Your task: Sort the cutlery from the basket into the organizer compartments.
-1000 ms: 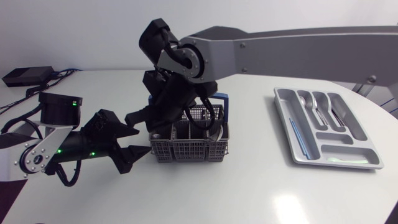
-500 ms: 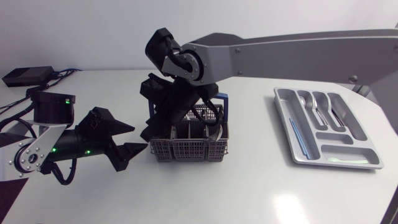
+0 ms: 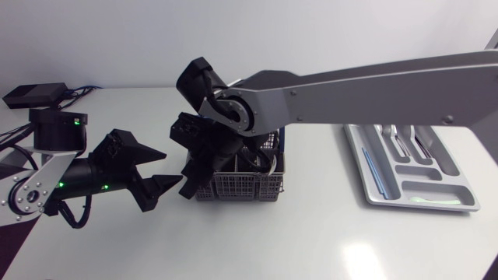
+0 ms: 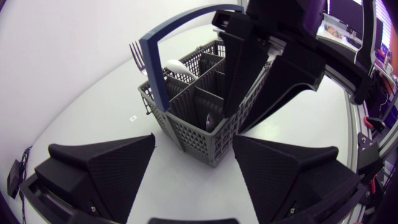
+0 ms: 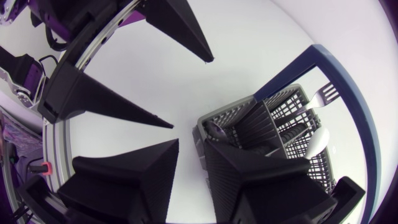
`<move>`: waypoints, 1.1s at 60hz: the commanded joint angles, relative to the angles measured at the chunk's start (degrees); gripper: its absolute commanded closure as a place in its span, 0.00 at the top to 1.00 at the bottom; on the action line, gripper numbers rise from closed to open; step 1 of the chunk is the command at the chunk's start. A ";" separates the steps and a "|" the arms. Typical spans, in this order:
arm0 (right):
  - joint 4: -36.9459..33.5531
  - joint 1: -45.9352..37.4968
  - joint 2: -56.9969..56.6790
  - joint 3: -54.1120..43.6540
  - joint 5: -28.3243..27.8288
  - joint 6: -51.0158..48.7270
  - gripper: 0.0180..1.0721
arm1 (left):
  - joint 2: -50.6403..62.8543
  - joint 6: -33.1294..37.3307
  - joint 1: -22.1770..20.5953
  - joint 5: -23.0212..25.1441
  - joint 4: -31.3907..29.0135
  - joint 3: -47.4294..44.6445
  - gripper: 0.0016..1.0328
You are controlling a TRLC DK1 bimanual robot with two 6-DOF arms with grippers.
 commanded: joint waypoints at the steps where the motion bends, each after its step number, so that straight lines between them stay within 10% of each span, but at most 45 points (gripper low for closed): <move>1: 1.86 0.91 -4.92 -3.61 1.43 -0.72 0.35 | -1.55 1.87 0.47 0.09 -0.74 2.61 0.83; 28: 5.38 0.30 -20.74 -16.80 3.45 2.36 0.65 | 5.22 5.47 -2.52 0.09 -12.43 14.83 0.56; 66: 7.23 -0.14 -24.70 -24.62 2.83 3.41 0.69 | 15.50 10.92 -10.08 -10.64 -24.38 24.41 0.45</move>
